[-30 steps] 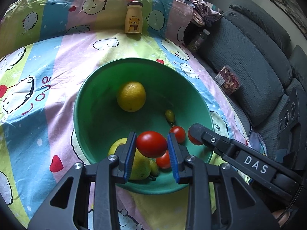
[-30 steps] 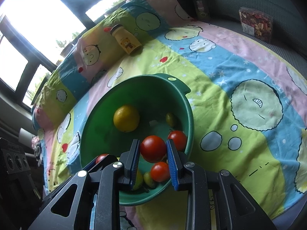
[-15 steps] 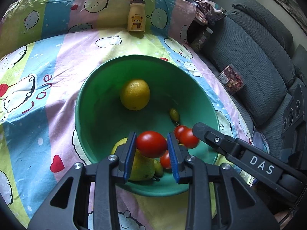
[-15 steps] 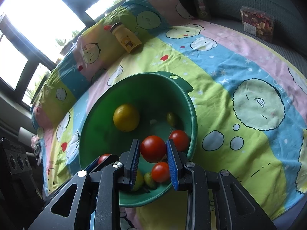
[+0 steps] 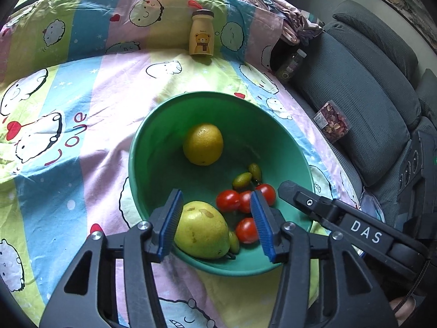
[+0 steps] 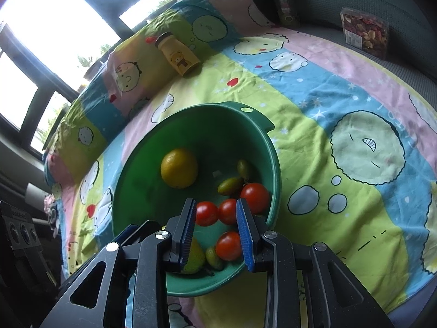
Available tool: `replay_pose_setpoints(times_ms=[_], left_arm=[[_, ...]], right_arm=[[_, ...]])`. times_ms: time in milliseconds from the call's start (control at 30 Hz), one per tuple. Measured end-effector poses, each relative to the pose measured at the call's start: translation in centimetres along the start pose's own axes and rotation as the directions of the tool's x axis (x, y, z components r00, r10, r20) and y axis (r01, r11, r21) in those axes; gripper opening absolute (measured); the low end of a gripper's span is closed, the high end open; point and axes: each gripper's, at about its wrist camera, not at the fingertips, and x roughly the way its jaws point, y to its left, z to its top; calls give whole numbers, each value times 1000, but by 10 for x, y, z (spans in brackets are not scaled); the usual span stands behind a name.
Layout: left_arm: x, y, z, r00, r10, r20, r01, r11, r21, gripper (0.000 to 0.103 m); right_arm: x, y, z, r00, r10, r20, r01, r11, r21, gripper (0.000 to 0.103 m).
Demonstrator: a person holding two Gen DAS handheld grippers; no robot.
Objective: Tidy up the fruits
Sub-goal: 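Open both tools to release the cherry tomatoes into the basin, then move both tools out of the basin over the orange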
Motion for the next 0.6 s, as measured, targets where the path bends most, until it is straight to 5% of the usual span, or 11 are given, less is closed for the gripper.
replay_pose_setpoints(times_ms=[133, 300, 600], left_arm=[[-17, 6, -1, 999, -11, 38, 11, 1000, -17, 64], [-39, 12, -6, 998, 1, 69, 2, 999, -33, 76], [-97, 34, -25, 983, 53, 175, -41, 996, -73, 87]], right_arm=[[-3, 1, 0, 1000, -3, 7, 3, 1000, 3, 34], [-11, 6, -2, 1000, 4, 28, -4, 1000, -4, 51], [-32, 23, -9, 988, 147, 46, -145, 989, -39, 72]])
